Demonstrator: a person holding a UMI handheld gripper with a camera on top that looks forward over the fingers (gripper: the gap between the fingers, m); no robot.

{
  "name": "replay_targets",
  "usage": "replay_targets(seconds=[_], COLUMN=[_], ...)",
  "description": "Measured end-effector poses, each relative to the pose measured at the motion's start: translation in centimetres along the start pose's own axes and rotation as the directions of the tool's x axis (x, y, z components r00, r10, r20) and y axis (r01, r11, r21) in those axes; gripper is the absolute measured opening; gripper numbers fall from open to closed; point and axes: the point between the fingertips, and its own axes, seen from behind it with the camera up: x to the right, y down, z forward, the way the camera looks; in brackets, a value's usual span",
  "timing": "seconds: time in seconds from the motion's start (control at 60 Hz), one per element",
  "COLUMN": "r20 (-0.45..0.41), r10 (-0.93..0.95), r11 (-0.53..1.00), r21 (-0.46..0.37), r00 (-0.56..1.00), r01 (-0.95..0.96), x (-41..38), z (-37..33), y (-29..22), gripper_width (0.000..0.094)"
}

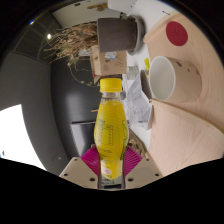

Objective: Pour water

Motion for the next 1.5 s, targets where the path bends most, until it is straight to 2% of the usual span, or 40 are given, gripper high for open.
replay_targets(seconds=[0.1, 0.183, 0.5, 0.617, 0.733, 0.85, 0.967, 1.083, 1.217, 1.35, 1.5], r20=[0.053, 0.083, 0.042, -0.029, -0.075, -0.135, -0.189, -0.308, -0.425, -0.474, -0.485], r10=[0.216, 0.324, 0.331, 0.16, -0.239, -0.67, -0.882, -0.939, -0.904, -0.87, -0.866], r11=[0.976, 0.946, 0.943, 0.987, 0.971, 0.739, 0.438, 0.159, -0.019, -0.057, 0.01], r21=[-0.006, -0.002, -0.01, -0.028, -0.052, -0.029, 0.007, 0.011, -0.054, -0.17, -0.254], r00=[0.975, 0.942, 0.943, 0.987, 0.968, 0.73, 0.432, 0.154, -0.04, -0.132, -0.118], r01=[-0.216, -0.325, -0.331, -0.161, 0.235, 0.673, 0.899, 0.987, 0.998, 0.984, 0.967], x=[0.2, 0.1, 1.4, 1.4, -0.9, -5.2, -10.4, -13.2, -10.9, -4.9, 3.0], z=[0.2, -0.1, -0.6, -0.3, -0.9, -1.4, -2.8, -4.9, -7.2, -9.1, -10.1], y=[-0.6, -1.2, -1.1, -0.4, -1.0, -4.0, -8.1, -14.0, -20.4, -25.5, -28.1], gripper_width=[0.0262, 0.0263, 0.0261, 0.026, 0.0261, 0.0263, 0.0263, 0.0263, 0.0263, 0.0263, 0.0263])
